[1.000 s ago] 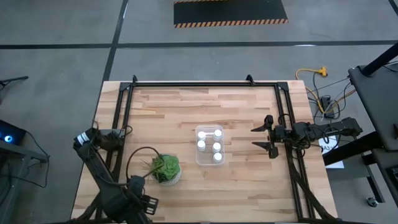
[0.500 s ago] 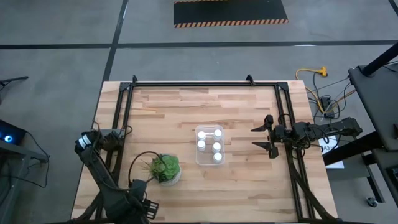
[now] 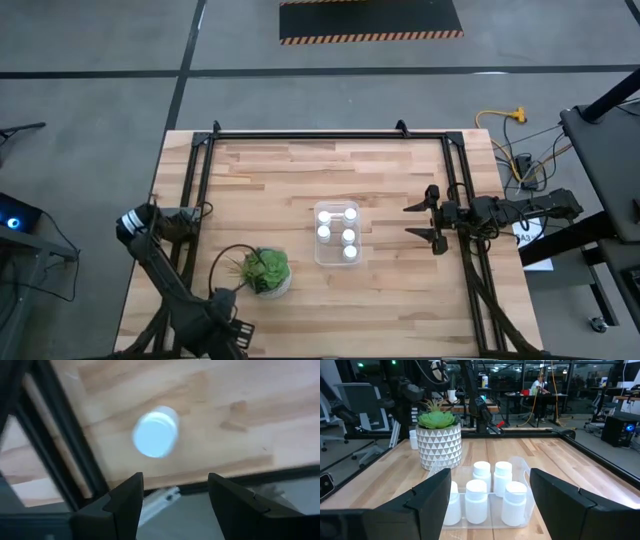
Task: Pick and place pill bottles into a basket
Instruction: Put the white medicine bottle into the transparent bin
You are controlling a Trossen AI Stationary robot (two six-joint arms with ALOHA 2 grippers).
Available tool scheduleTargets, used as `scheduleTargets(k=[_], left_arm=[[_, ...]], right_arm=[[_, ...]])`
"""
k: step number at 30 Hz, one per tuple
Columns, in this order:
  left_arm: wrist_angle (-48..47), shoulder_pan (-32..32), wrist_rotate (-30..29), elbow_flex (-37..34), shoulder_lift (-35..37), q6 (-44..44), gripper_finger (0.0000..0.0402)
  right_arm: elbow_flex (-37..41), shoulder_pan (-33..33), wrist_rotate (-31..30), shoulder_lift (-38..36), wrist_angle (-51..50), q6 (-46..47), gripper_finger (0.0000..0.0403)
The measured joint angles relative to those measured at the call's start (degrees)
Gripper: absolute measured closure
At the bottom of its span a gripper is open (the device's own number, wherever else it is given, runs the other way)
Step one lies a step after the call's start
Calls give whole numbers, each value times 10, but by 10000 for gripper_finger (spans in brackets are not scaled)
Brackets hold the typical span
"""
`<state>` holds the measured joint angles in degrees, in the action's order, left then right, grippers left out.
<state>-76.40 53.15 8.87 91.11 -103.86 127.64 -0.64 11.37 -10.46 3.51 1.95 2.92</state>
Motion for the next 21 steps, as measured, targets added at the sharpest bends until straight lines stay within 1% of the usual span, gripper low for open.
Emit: scheduleTargets(k=[4,9,21], left_arm=[[1,0,9,-32,21,8,198],[5,0,8,-56,40,10,198],[94,0,8,-120,52,9,198]], right_arm=[[0,0,0,0,0,0,142],[0,0,0,0,0,-1,142],[0,0,0,0,0,0,142]])
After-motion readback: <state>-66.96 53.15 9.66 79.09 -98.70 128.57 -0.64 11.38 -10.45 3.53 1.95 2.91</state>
